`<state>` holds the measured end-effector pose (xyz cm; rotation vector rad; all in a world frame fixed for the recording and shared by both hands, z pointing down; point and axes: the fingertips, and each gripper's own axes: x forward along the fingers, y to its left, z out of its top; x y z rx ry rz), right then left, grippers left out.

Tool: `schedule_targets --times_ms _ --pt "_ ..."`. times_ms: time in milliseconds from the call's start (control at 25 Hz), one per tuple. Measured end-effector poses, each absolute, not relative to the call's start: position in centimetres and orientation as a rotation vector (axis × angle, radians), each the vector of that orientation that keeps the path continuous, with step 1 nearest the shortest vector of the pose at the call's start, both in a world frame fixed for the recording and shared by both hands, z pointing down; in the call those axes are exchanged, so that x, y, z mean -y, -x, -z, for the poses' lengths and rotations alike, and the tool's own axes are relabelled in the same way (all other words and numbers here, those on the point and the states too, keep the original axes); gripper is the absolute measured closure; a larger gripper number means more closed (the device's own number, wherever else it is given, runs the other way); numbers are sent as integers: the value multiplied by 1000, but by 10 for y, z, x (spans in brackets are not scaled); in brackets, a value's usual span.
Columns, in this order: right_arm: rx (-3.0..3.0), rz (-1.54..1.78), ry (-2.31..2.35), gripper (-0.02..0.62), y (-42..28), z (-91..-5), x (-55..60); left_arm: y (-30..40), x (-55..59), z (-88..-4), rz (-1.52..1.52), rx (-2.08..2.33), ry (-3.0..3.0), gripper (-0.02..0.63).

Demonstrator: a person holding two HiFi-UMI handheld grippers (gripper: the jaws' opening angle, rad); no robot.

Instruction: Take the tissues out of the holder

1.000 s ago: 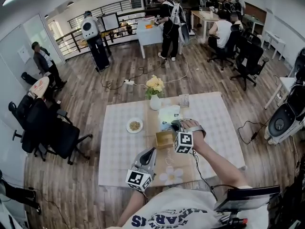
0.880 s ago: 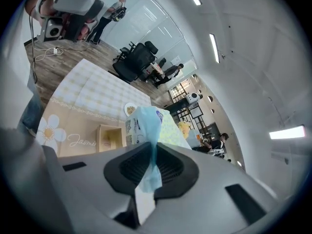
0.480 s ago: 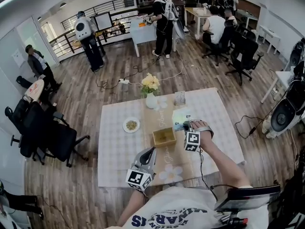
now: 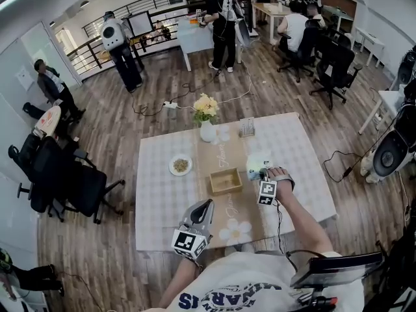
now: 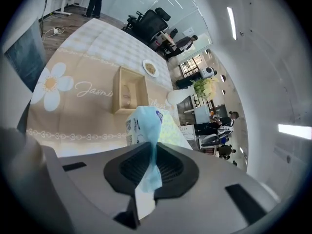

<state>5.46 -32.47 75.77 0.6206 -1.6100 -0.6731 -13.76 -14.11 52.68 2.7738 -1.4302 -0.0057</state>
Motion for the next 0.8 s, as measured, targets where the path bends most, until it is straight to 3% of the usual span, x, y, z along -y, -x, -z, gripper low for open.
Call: schedule_targets --times_ms 800 --pt "1551 572 -517 554 -81 -887 306 161 130 -545 -107 1497 -2703 607"
